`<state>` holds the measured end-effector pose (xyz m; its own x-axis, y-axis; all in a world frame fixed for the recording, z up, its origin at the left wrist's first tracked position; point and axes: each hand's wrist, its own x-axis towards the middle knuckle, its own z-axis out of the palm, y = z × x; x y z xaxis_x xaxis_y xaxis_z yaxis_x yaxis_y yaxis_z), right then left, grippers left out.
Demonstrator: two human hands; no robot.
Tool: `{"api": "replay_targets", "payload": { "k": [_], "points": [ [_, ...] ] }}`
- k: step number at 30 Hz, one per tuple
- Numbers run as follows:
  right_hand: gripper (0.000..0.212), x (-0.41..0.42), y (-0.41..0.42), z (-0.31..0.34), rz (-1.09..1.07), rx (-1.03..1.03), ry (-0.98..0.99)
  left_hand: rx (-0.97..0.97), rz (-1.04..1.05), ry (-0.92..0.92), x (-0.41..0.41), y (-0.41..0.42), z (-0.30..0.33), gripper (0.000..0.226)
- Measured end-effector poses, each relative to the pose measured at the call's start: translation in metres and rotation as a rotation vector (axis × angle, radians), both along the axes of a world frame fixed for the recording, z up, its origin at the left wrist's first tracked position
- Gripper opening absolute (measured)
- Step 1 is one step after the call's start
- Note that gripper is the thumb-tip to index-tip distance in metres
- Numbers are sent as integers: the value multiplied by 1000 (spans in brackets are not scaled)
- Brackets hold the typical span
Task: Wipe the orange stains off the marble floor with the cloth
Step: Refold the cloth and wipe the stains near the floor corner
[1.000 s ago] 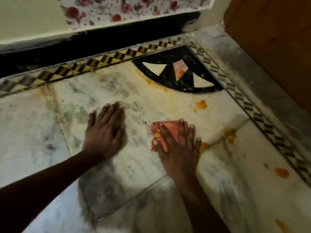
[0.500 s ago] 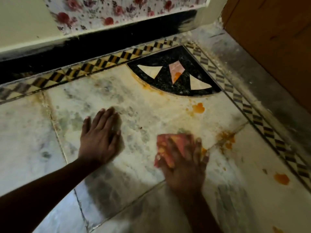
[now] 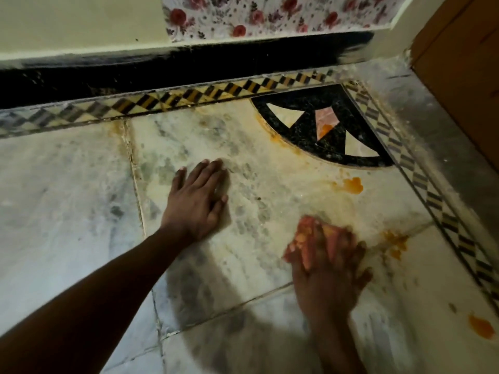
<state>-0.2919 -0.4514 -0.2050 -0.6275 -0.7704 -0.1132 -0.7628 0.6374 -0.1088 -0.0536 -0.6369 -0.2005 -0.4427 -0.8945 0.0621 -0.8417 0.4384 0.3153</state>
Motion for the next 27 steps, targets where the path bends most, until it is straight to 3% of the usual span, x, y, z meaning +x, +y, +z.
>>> {"api": "replay_targets", "payload": {
  "k": [2, 5, 10, 13, 17, 20, 23, 25, 27],
  "points": [
    [77, -10, -46, 1, -98, 26, -40, 2, 1, 10, 0, 1, -2, 70],
    [69, -4, -96, 3, 2, 53, -112, 1, 2, 11, 0, 0, -2, 69],
    [71, 45, 0, -1, 359, -78, -13, 6, -4, 0, 0, 5, 1, 70],
    [70, 25, 45, -2, 200, -65, 31, 14, -13, 15, -1, 13, 3, 71],
    [70, 6, -3, 2, -136, -34, -123, 19, -72, 69, 2, 25, 2, 70],
    [72, 35, -18, 4, 108, -14, -144, 59, -58, 75, 1, 47, -1, 70],
    [73, 90, 64, 0, 401, -81, -56, 89, -77, 86, 5, 92, 2, 75],
    [70, 92, 111, 5, 425, -99, -45, 90, -81, 122, 16, 119, 5, 75],
    [70, 50, 112, 5, 310, -41, -12, 86, -95, 135, 25, 144, 3, 73]
  ]
}}
